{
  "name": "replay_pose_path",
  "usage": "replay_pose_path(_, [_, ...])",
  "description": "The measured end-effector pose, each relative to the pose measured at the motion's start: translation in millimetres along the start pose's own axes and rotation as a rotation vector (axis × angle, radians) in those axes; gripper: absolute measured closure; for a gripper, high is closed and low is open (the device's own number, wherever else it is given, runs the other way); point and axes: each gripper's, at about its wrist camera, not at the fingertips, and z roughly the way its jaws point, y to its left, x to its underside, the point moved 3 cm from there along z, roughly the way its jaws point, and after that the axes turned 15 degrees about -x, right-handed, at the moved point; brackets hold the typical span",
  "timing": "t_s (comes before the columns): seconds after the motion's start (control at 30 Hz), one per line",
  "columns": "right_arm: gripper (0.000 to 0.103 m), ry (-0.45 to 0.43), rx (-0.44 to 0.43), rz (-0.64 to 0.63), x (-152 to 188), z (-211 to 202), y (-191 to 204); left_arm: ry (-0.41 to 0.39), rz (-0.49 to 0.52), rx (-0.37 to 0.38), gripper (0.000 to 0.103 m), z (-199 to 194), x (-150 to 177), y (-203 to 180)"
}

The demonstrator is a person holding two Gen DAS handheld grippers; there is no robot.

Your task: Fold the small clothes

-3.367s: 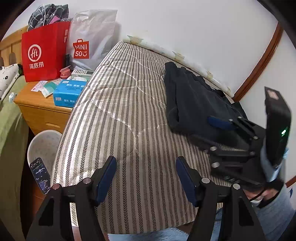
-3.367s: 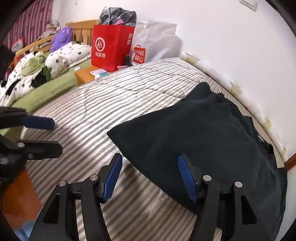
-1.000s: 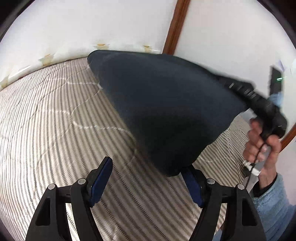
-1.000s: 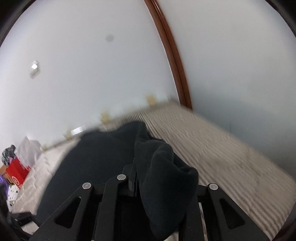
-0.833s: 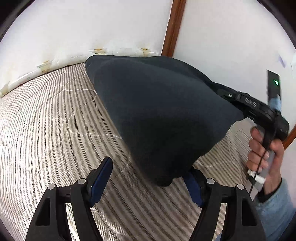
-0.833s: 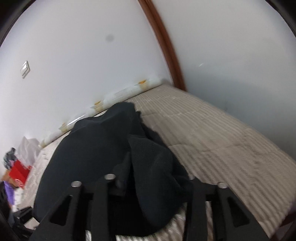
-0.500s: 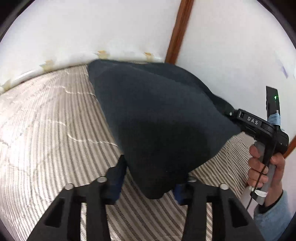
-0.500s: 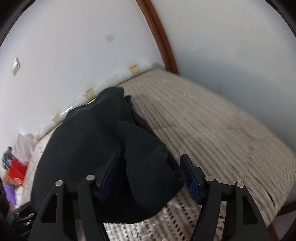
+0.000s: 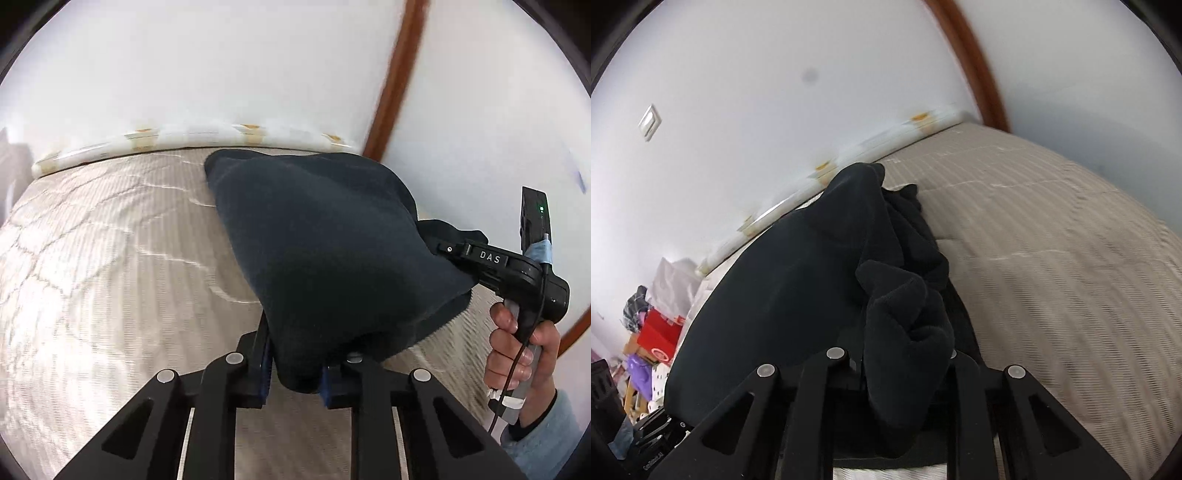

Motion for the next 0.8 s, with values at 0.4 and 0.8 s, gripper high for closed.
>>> replay_pose_path(0.4, [0.086,0.107,-0.117,-0.104,15,83,101,0.055,-0.155,-0.110,0.084,-14,18,115])
replay_pose_path(0.8, [0.080,0.125,-0.098,-0.223,44,18,83,0.099,-0.095,-0.084,0.082,-1,40,108])
